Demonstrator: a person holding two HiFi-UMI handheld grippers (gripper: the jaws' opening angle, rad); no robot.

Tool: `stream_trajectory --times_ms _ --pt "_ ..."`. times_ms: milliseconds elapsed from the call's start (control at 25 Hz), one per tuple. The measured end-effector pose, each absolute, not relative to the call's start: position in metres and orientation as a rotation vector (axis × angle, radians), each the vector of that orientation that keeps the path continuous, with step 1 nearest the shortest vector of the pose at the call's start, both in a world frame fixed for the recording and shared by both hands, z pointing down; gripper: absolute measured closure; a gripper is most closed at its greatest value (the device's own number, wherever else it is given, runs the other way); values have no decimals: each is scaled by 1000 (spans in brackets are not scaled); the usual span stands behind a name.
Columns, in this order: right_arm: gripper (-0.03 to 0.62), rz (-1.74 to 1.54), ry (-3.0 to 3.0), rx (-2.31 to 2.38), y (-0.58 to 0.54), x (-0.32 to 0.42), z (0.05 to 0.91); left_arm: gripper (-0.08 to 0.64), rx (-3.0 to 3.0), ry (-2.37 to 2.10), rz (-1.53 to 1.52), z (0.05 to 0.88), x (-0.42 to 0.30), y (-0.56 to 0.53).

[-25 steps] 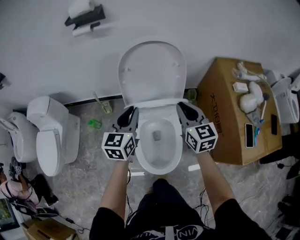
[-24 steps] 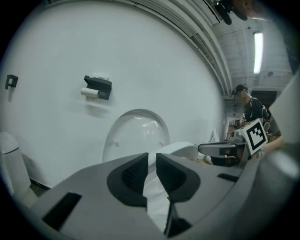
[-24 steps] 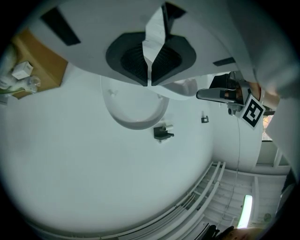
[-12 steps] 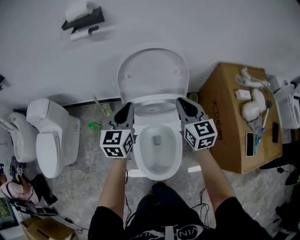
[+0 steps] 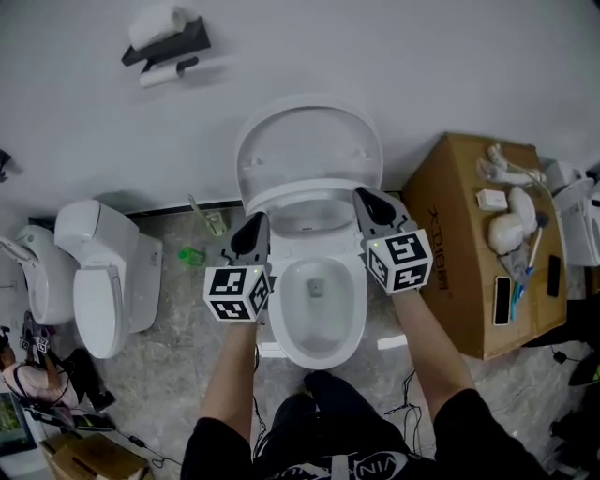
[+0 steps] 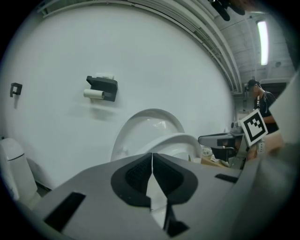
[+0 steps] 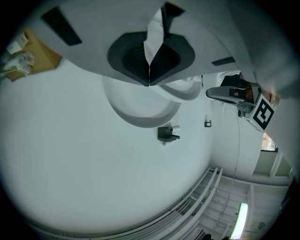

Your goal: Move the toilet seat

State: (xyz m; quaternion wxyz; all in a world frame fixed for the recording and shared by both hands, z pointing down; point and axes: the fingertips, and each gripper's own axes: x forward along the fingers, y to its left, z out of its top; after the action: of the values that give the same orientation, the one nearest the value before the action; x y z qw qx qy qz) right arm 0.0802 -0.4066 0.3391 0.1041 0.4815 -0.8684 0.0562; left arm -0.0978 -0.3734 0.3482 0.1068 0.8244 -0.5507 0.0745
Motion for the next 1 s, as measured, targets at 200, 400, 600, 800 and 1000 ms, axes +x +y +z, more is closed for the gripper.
stream_trajectory --times_ms 200,400,600,800,1000 --pt "580 166 -2548 1422 -425 79 338 551 2400 -1622 230 357 -103 -373" --pt "581 143 -2519 1407 -447 78 339 551 2389 -1630 236 360 -104 -375" --pt "581 135 -2480 1404 -468 76 341 551 2383 -1630 242 362 -106 -378" --pt "581 119 -2449 1409 -481 76 342 551 2383 -1623 253 364 -106 -377" --pt "581 108 -2437 1411 -482 75 342 551 2382 -1627 255 364 -110 -378"
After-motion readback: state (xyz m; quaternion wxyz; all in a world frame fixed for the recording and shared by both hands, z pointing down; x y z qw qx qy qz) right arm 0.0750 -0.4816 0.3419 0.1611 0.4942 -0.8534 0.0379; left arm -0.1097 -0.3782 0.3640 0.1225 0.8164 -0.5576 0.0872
